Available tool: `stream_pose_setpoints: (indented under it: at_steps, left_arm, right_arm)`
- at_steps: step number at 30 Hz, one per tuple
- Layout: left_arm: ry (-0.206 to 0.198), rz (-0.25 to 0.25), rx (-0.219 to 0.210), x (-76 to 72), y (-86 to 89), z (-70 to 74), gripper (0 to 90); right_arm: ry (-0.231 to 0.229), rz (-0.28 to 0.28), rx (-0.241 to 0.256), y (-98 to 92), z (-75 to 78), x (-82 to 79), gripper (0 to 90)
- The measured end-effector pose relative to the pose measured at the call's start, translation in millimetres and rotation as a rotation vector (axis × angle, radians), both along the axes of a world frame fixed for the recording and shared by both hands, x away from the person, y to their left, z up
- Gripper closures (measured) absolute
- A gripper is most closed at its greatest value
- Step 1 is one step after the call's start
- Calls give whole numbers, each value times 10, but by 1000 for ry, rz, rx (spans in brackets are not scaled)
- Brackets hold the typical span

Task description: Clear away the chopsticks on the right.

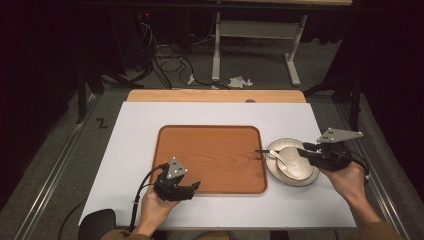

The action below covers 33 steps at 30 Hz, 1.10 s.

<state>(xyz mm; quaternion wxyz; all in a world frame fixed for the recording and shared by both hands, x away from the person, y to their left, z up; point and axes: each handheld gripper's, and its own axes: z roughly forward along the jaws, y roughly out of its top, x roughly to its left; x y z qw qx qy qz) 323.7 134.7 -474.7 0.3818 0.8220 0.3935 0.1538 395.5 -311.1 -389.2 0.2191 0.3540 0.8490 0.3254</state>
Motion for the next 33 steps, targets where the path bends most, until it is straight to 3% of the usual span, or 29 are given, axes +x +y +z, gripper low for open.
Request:
stream_pose_setpoints:
  at_steps: [3, 9, 12, 17, 23, 29, 33]
  left_arm:
    - [-1, 13, -1, -11, 22, 4, 350]
    - [1, 21, 1, -30, 41, 1, 350]
    - [5, 28, 1, -41, 61, -6, 350]
    - [19, 37, -3, -40, 88, -31, 350]
    - [11, 38, -4, -67, 94, -31, 349]
    - [2, 44, -5, -85, 102, -33, 350]
    - [-28, 35, -15, -120, 111, -11, 350]
  right_arm:
    - [12, -28, 10, -120, -9, 113, 714]
    - [46, -52, -20, -239, -99, 275, 722]
    - [79, -91, -27, -338, -202, 381, 729]
    - [112, -100, -62, -421, -327, 456, 749]
    - [152, -109, -71, -477, -432, 507, 758]
    - [187, -116, -114, -491, -522, 594, 763]
    - [205, -116, -127, -498, -555, 640, 764]
